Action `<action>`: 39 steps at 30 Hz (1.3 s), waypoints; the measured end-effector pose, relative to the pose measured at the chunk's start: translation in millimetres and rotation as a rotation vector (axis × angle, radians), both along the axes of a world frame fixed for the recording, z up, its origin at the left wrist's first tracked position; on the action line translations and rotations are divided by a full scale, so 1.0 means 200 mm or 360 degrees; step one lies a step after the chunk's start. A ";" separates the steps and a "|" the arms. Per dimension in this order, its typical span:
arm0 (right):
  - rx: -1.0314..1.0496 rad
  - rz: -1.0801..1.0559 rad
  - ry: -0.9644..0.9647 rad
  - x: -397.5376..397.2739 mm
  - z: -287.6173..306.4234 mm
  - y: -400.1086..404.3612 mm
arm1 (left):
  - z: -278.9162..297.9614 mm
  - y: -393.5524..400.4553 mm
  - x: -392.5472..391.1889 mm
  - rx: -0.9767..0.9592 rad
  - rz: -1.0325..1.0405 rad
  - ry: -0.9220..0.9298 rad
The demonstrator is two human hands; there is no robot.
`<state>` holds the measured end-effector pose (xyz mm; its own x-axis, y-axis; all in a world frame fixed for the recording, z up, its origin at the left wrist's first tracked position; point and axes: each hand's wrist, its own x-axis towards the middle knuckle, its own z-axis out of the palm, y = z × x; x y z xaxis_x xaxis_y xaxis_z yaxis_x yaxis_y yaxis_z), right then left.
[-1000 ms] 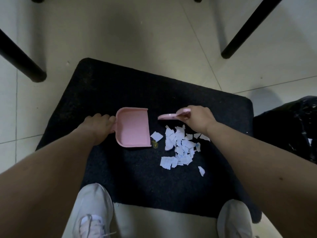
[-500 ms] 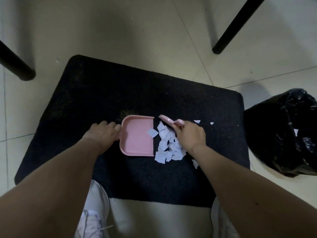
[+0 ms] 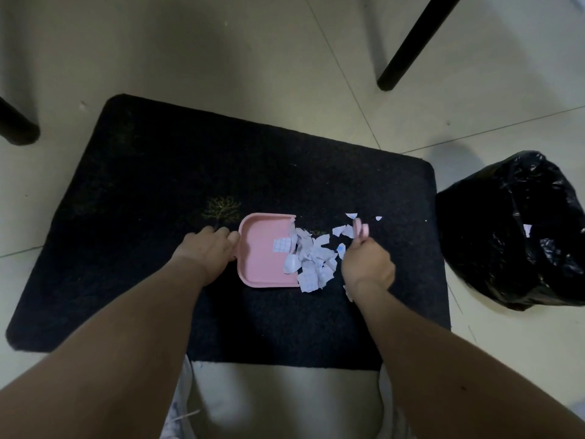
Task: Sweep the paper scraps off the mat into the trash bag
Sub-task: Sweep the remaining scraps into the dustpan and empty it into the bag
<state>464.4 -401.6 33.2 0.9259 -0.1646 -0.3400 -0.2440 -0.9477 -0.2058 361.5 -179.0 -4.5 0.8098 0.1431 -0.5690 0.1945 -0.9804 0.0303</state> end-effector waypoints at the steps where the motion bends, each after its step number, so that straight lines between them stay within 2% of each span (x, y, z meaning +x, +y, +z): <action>1: 0.0038 -0.0010 0.0012 -0.04 0.00 0.04 | 0.00 -0.01 0.00 -0.0013 0.0008 0.0005; 7: 0.0261 -0.0027 0.0076 -0.20 0.00 0.24 | 0.00 -0.03 0.00 -0.0046 0.0051 0.0029; 18: 0.0356 0.0283 0.0086 -0.24 0.08 0.43 | -0.01 -0.03 -0.01 -0.0094 0.0107 0.0029; 28: 0.0418 0.0248 -0.0019 0.00 0.25 0.33 | 0.13 -0.01 0.04 -0.0087 0.0146 -0.0082; 39: 0.0508 0.0299 -0.0271 0.24 0.63 0.14 | 0.46 -0.10 0.24 -0.0109 0.0088 -0.0233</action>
